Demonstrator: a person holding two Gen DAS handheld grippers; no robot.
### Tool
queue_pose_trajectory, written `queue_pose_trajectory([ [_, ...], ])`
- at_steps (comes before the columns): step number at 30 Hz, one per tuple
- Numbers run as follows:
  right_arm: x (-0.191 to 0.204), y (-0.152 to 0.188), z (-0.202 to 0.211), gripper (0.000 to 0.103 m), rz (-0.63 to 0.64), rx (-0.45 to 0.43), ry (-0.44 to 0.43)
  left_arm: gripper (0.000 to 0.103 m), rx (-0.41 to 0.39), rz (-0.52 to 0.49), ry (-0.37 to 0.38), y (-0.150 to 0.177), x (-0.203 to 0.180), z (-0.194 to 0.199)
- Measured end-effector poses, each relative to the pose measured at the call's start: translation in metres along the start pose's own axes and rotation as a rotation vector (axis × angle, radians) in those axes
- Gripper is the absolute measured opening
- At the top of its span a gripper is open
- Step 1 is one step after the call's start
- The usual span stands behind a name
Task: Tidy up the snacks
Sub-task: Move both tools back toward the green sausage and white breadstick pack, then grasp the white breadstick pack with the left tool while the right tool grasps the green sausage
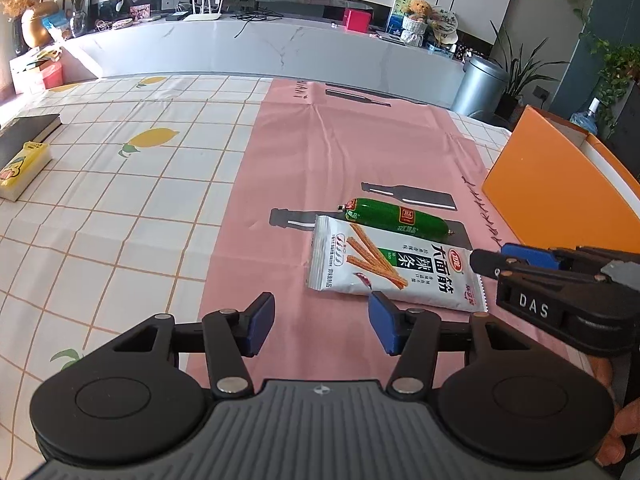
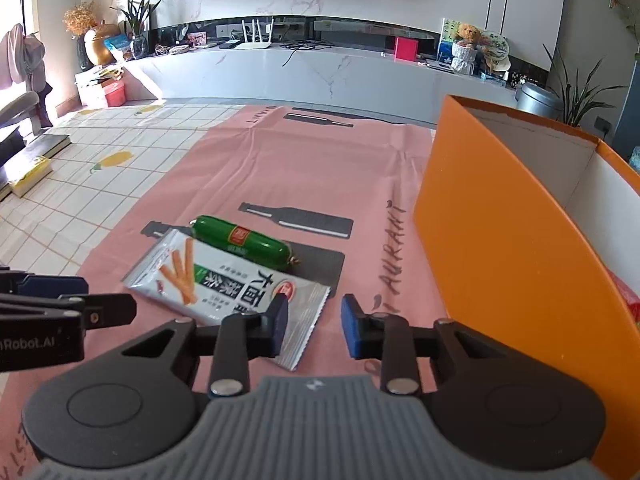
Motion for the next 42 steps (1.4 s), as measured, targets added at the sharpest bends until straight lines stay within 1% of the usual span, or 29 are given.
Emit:
queue_pose_trajectory([
  [5, -0.003, -0.011, -0.025, 0.026, -0.004, -0.003, 0.025, 0.063, 0.007, -0.003, -0.020, -0.001, 0.001, -0.004],
  [8, -0.005, -0.010, -0.035, 0.026, -0.005, 0.019, 0.045, 0.063, 0.011, 0.017, -0.027, -0.002, 0.004, -0.006],
  [13, -0.004, -0.007, -0.034, 0.027, -0.001, 0.028, 0.022, 0.063, -0.002, 0.035, -0.043, -0.004, 0.005, -0.007],
  [16, 0.001, -0.002, -0.027, 0.028, -0.029, 0.052, -0.043, 0.063, 0.012, 0.019, -0.056, -0.005, 0.007, -0.004],
  [18, 0.008, 0.002, -0.020, 0.028, -0.014, 0.059, -0.074, 0.063, 0.006, 0.021, -0.065, -0.005, 0.010, 0.003],
  [22, 0.027, 0.010, -0.005, 0.030, 0.022, 0.057, -0.158, 0.063, -0.001, 0.076, -0.053, -0.004, 0.019, 0.015],
  [24, 0.036, 0.012, 0.001, 0.031, 0.046, 0.052, -0.195, 0.064, 0.005, 0.089, -0.038, -0.006, 0.020, 0.016],
  [26, 0.043, 0.013, 0.005, 0.031, 0.043, 0.056, -0.263, 0.071, 0.010, 0.091, -0.024, -0.007, 0.018, 0.016],
  [27, 0.045, 0.013, 0.006, 0.031, 0.031, 0.063, -0.295, 0.072, 0.013, 0.094, -0.022, -0.009, 0.017, 0.014],
  [28, 0.045, 0.013, 0.006, 0.030, 0.022, 0.066, -0.302, 0.072, 0.017, 0.098, -0.023, -0.010, 0.016, 0.013],
  [31, 0.037, 0.010, 0.003, 0.030, -0.004, 0.061, -0.268, 0.078, 0.031, 0.100, -0.029, -0.016, 0.013, 0.007],
  [35, 0.026, 0.001, -0.008, 0.030, -0.036, 0.056, -0.241, 0.084, 0.045, 0.104, -0.033, -0.026, 0.006, -0.004],
  [38, 0.021, -0.005, -0.012, 0.031, 0.006, 0.015, -0.184, 0.087, 0.058, 0.070, -0.025, -0.032, 0.000, -0.014],
  [39, 0.022, -0.005, -0.012, 0.034, 0.031, -0.003, -0.164, 0.087, 0.071, 0.051, -0.038, -0.034, -0.001, -0.018],
  [40, 0.021, -0.006, -0.012, 0.040, 0.063, -0.023, -0.143, 0.087, 0.081, 0.037, -0.057, -0.035, -0.001, -0.021],
  [42, 0.023, -0.007, -0.011, 0.045, 0.112, -0.057, -0.134, 0.087, 0.094, 0.027, -0.072, -0.036, 0.000, -0.026],
])
Point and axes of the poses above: each gripper's, at about its wrist camera, not at the fingertips, and z roughly against the way its jaws point, x to its left, y to its underside, the point moved 3 cm from there along -z, roughly the way its jaws point, and after that the axes turned 11 degrees about y, right-handed, at the moved point
